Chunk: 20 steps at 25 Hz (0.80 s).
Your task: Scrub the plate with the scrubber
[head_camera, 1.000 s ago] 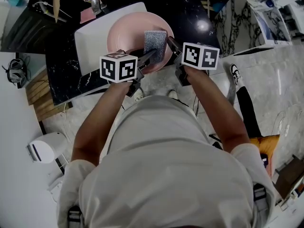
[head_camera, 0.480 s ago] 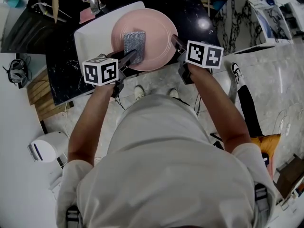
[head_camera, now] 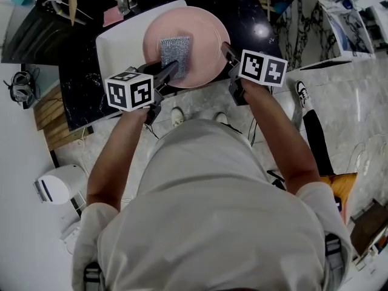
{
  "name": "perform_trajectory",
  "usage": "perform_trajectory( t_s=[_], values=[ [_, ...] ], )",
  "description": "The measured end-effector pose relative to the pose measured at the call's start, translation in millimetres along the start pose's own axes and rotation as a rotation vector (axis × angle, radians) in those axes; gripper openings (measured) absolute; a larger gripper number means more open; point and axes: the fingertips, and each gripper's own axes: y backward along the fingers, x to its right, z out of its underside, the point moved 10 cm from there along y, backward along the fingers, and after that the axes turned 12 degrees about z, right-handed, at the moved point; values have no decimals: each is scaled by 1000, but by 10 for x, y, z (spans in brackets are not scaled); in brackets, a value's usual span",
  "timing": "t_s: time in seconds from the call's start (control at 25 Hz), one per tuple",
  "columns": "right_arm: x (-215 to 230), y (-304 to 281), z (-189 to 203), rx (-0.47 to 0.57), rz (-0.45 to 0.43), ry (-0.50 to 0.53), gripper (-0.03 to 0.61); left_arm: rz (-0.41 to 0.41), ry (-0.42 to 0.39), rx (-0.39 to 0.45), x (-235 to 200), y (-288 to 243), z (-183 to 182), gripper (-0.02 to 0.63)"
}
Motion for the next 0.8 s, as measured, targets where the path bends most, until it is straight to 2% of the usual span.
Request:
perform_trajectory(
  t_s=[0.2, 0.4, 0.6, 0.8],
  values=[
    [-64, -4, -15, 11, -2, 2, 23, 99, 9, -14, 216, -395, 0, 67],
    [-81, 14, 9, 11, 2, 15, 25, 136, 27, -30, 249, -552, 56, 67],
    [-23, 49, 11, 18, 3, 0, 25, 99, 50, -31, 79, -342, 143, 67],
    [-4, 72, -20, 22, 4, 9, 25, 25, 21, -49, -80, -42, 176, 67]
  ],
)
